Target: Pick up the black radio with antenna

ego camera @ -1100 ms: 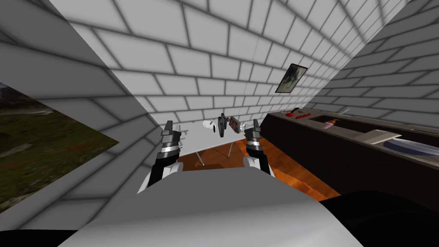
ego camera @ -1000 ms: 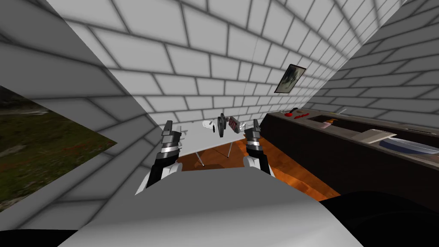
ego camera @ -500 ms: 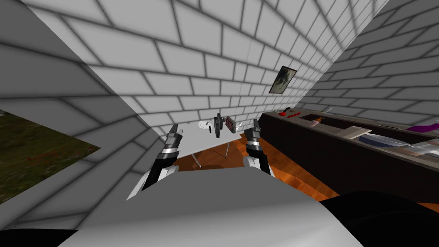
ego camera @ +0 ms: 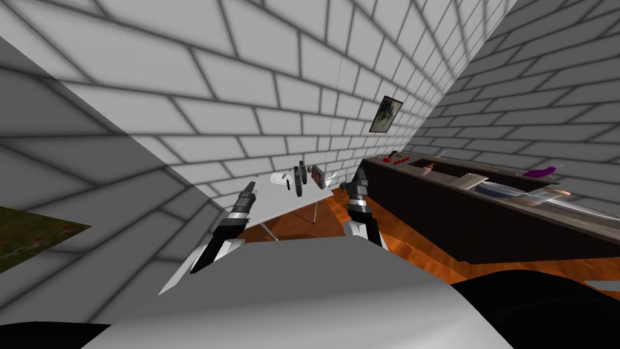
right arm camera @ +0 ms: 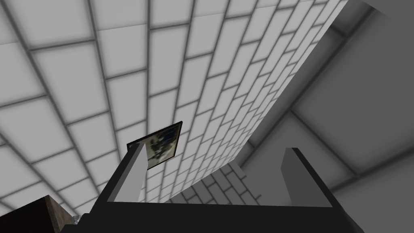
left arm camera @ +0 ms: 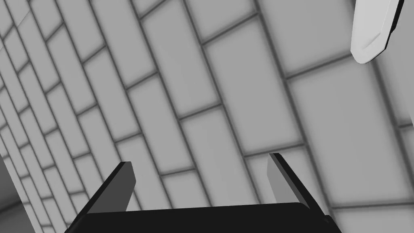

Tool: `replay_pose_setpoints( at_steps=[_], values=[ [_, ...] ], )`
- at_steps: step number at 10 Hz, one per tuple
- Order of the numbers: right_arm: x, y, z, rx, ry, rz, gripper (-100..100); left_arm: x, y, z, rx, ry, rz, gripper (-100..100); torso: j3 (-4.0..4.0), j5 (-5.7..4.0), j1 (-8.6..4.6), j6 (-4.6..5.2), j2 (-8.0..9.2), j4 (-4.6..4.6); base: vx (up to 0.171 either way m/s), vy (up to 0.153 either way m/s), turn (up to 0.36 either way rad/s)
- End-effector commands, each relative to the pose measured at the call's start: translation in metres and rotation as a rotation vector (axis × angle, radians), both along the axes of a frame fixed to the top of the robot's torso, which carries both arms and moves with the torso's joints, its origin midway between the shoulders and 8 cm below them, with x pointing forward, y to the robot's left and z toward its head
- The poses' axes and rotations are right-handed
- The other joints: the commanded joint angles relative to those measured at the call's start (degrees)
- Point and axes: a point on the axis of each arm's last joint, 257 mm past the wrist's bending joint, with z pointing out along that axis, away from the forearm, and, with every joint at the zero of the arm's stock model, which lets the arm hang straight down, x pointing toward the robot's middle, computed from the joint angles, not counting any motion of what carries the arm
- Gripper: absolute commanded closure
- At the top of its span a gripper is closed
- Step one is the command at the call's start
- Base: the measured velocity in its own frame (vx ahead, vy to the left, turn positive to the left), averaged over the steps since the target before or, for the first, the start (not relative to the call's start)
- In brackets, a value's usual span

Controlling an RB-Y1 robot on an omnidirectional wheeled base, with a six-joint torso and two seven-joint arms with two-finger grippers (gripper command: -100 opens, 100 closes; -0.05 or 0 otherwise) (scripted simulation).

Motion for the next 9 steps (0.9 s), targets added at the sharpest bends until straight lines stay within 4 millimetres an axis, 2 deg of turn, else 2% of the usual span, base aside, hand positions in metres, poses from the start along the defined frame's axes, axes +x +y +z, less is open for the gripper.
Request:
replay_pose_setpoints(
  at_steps=[1,5,9],
  values=[
    [0.000,0.000,0.000,0.000,0.000,0.000,0,-0.002,0.012,-0.022,0.037,0.073,0.018,-100,0.00,0.00,0.00,0.00,0.00,0.00,0.042,-0.119,-0.150],
    [0.000,0.000,0.000,0.000,0.000,0.000,0,-0.006,0.051,-0.074,0.132,0.252,0.069,-100,0.02,-0.02,-0.07,0.00,0.03,0.01,0.048,-0.129,-0.142],
    [0.000,0.000,0.000,0.000,0.000,0.000,0,-0.019,0.100,-0.122,0.237,0.433,0.132,-100,0.03,-0.02,-0.04,-0.01,0.05,0.01,0.057,-0.123,-0.163]
  ],
)
